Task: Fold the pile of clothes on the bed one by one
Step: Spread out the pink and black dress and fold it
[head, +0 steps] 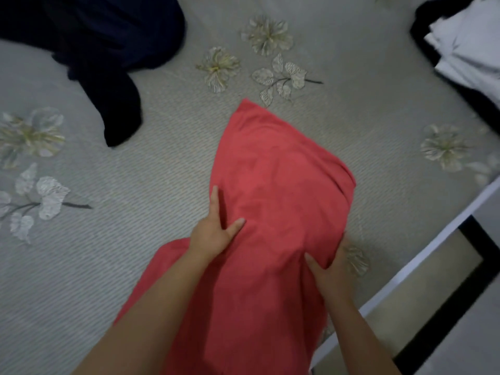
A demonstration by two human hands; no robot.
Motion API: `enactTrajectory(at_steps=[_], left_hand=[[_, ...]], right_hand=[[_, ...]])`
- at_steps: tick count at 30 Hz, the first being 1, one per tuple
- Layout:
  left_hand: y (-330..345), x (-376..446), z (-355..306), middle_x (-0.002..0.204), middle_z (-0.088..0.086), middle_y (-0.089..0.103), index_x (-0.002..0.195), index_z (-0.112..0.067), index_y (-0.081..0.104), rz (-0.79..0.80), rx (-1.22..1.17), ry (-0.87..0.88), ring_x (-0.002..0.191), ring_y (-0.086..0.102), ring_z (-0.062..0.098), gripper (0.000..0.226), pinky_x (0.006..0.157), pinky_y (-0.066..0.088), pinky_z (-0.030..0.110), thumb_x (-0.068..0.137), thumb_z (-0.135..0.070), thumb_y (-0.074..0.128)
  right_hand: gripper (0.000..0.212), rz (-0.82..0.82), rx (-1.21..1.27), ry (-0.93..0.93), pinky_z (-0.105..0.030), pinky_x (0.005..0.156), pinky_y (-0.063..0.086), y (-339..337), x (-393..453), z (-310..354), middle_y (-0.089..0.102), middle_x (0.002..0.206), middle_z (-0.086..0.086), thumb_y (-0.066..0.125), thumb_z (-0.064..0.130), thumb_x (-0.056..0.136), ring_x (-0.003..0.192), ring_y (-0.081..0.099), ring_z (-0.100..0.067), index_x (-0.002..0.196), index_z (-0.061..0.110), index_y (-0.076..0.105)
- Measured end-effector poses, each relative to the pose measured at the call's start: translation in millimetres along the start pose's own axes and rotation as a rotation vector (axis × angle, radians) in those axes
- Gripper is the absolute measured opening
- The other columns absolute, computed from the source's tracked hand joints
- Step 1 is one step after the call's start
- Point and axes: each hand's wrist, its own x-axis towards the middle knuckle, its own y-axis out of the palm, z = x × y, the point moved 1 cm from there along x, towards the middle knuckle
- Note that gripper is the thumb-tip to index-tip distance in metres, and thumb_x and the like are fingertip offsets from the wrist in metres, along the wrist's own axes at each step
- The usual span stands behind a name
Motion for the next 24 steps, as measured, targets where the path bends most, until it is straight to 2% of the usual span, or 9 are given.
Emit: enactTrajectory(at_steps=[2, 4, 6, 10, 12, 14, 17, 20, 24], left_hand=[[4, -2, -5, 0.125, 0.018, 0.056, 0.144, -0.028, -0.011, 0.042, -0.175, -0.001, 0.109, 0.057, 0.03, 0.097, 0.085, 0.039, 0.024, 0.082, -0.043, 0.061], [5, -6, -11, 0.146, 0.006, 0.034, 0.145, -0.025, -0.006, 0.068, -0.424, -0.007, 0.124, 0.04, 0.012, 0.096, 0.088, 0.026, 0.005, 0.082, -0.024, 0.066], [-4, -6, -18, 0.151, 0.001, 0.021, 0.146, -0.02, 0.001, 0.05, -0.566, 0.0, 0.122, 0.028, 0.001, 0.092, 0.087, 0.016, -0.004, 0.082, -0.01, 0.066], [-56, 5, -36, 0.151, 0.007, 0.024, 0.146, -0.013, 0.003, -0.086, -0.591, 0.005, 0.13, 0.031, 0.009, 0.092, 0.095, 0.019, 0.006, 0.08, -0.004, 0.066], [-93, 8, -52, 0.146, 0.011, 0.032, 0.146, -0.014, 0.003, -0.156, -0.551, 0.017, 0.13, 0.036, 0.018, 0.094, 0.091, 0.022, 0.008, 0.079, -0.007, 0.068], [-133, 8, -74, 0.143, 0.012, 0.038, 0.146, -0.013, 0.004, -0.245, -0.523, 0.053, 0.128, 0.039, 0.021, 0.094, 0.085, 0.023, 0.008, 0.079, -0.011, 0.069], [-198, 1, -110, 0.145, 0.012, 0.033, 0.146, -0.012, 0.006, -0.417, -0.489, 0.157, 0.13, 0.035, 0.023, 0.093, 0.081, 0.02, 0.007, 0.079, -0.016, 0.07], [-251, -18, -133, 0.152, 0.001, 0.021, 0.147, -0.021, 0.008, -0.557, -0.551, 0.285, 0.134, 0.026, 0.015, 0.094, 0.09, 0.017, 0.007, 0.077, -0.022, 0.072], [-270, -53, -121, 0.151, -0.002, 0.021, 0.146, -0.03, 0.011, -0.562, -0.624, 0.357, 0.122, 0.027, 0.0, 0.096, 0.098, 0.026, 0.021, 0.073, -0.025, 0.074]], right_hand=[[0.094, 0.04, 0.116, 0.011, -0.016, 0.094, 0.025, -4, 2, 5, 0.024, 0.151, -0.004, 0.069, 0.013, 0.078, 0.131, 0.034, -0.016, 0.146, 0.024, 0.005], [0.092, 0.053, 0.237, -0.014, -0.017, 0.098, 0.025, -12, 5, 14, 0.022, 0.151, 0.0, 0.067, 0.005, 0.079, 0.13, 0.031, -0.01, 0.146, 0.023, 0.006], [0.092, 0.074, 0.255, -0.068, -0.018, 0.1, 0.025, -22, 8, 29, 0.023, 0.147, 0.005, 0.066, 0.002, 0.079, 0.131, 0.029, -0.01, 0.146, 0.025, 0.008], [0.092, 0.063, 0.351, -0.169, -0.009, 0.096, 0.029, -45, 27, 84, 0.031, 0.141, 0.002, 0.066, -0.003, 0.077, 0.126, 0.034, -0.007, 0.146, 0.023, 0.009], [0.094, 0.068, 0.348, -0.236, -0.005, 0.094, 0.029, -56, 40, 124, 0.03, 0.141, 0.004, 0.067, -0.001, 0.076, 0.124, 0.032, -0.004, 0.146, 0.024, 0.009], [0.095, 0.059, 0.314, -0.322, -0.011, 0.1, 0.025, -69, 49, 168, 0.024, 0.148, 0.0, 0.069, 0.002, 0.076, 0.126, 0.029, -0.004, 0.146, 0.022, 0.008], [0.095, 0.026, 0.338, -0.456, -0.029, 0.112, 0.024, -91, 52, 238, 0.023, 0.151, -0.008, 0.069, 0.005, 0.077, 0.134, 0.03, -0.014, 0.146, 0.023, 0.007], [0.094, 0.01, 0.403, -0.585, -0.039, 0.113, 0.027, -114, 40, 291, 0.028, 0.149, -0.011, 0.069, 0.004, 0.077, 0.133, 0.034, -0.019, 0.146, 0.02, 0.007], [0.093, 0.048, 0.503, -0.672, -0.034, 0.111, 0.029, -122, 12, 307, 0.031, 0.145, -0.006, 0.067, 0.0, 0.077, 0.132, 0.035, -0.016, 0.146, 0.016, 0.008]])
